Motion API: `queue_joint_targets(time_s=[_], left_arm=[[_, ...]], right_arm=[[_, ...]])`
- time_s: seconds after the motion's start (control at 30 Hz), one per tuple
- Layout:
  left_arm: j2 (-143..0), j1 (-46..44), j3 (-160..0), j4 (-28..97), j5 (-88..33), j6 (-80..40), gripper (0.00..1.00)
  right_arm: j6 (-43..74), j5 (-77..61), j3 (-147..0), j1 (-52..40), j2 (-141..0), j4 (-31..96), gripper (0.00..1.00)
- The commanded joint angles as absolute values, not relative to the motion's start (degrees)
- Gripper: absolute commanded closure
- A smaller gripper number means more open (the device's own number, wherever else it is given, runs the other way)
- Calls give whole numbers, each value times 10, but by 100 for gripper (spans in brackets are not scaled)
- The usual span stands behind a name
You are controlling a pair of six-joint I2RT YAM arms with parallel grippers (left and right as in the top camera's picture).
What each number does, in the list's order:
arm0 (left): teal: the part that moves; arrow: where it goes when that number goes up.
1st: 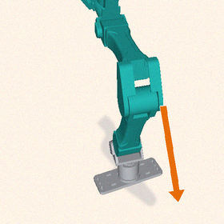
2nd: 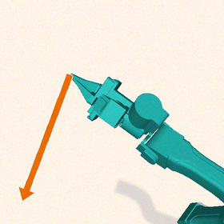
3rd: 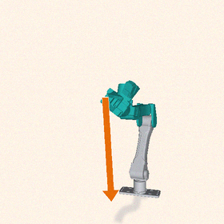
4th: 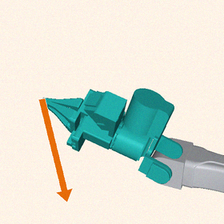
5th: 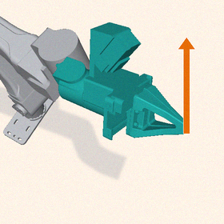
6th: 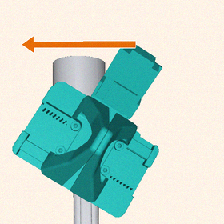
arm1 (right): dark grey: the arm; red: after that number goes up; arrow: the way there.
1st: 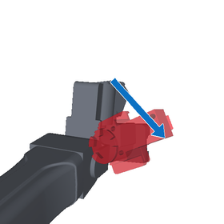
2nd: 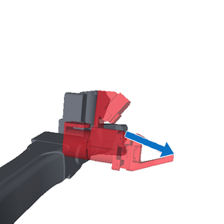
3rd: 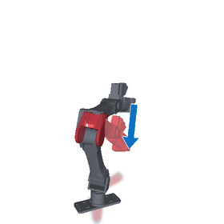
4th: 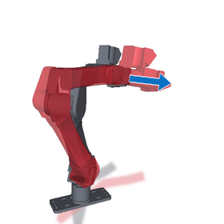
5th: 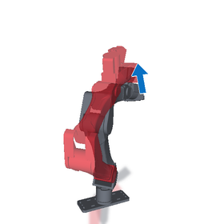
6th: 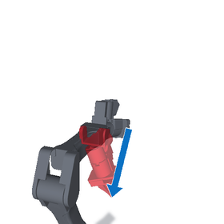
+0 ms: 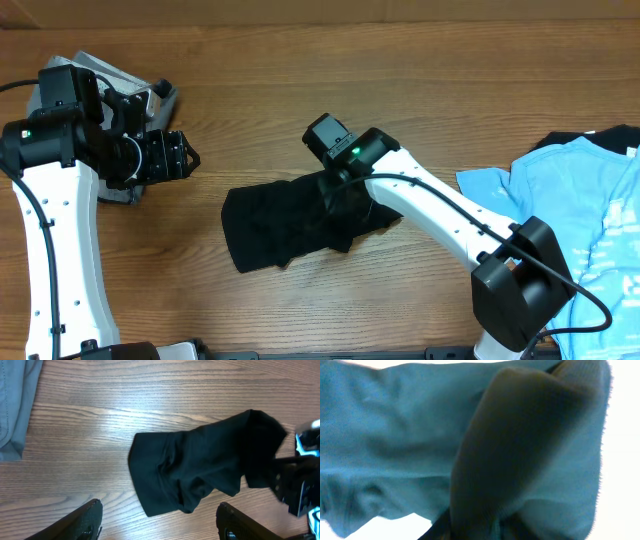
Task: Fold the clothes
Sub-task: 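Press the folded black bundle flat with the right gripper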
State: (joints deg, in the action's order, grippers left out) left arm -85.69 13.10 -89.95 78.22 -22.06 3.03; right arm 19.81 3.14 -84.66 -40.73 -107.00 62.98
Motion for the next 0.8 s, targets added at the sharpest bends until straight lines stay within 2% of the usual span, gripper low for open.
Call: queue_joint_targets(time_s=[0.0, 0.1, 0.33, 0.37, 0.43, 0.53, 0.6, 0.77], left_arm=[[-850, 127, -909, 780, -221, 39, 24], [-850, 127, -909, 782, -221, 39, 24], [-850, 127, -909, 783, -221, 39, 24], [-850, 127, -909, 783, -221, 39, 24], [-850, 127, -909, 782, -221, 39, 24], [-850, 127, -909, 778, -221, 39, 24], [-850, 127, -909, 778, -221, 39, 24], [-850, 127, -909, 776, -221, 39, 23]], right_arm=[[204, -34, -846, -430, -1069, 629, 62], [204, -40, -856, -438, -1067, 637, 62], [202, 7, -893, -399, -1011, 645, 73], [202, 8, -893, -389, -1003, 643, 77], [208, 8, -893, -361, -990, 639, 95], [223, -6, -887, -315, -996, 639, 96], [228, -63, -866, -295, -1009, 635, 96], [239, -173, -774, -305, -1038, 577, 96]])
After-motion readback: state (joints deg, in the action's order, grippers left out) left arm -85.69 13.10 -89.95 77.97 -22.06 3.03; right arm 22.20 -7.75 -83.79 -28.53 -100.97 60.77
